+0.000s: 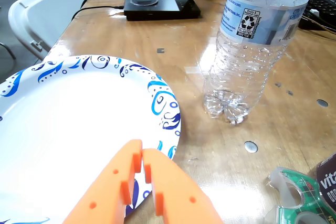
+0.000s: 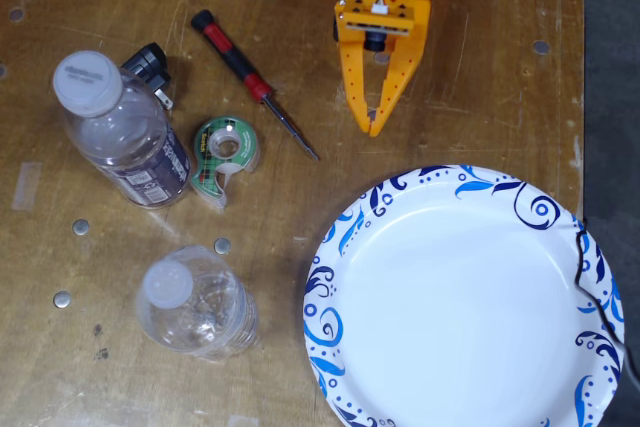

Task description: Move the bottles to the plate

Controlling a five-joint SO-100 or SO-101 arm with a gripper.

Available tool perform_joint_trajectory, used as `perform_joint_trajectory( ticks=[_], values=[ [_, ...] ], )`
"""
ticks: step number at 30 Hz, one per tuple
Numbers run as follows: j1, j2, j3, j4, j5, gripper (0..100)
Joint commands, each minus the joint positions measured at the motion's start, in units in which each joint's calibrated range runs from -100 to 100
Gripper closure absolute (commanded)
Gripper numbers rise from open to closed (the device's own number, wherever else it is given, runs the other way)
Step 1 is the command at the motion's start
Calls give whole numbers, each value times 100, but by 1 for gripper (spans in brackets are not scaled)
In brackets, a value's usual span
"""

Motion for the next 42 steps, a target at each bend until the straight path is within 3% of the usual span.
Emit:
perform_joint_trajectory(
  ticks=[1, 6, 16, 34, 42],
  values=[
    [403, -66, 45, 36, 835, 99],
    [349, -66, 45, -43, 361, 99],
    [403, -66, -27, -60, 455, 99],
    [467, -66, 36, -2584, 470, 99],
    [1858, -66, 36, -2732, 470, 99]
  ],
)
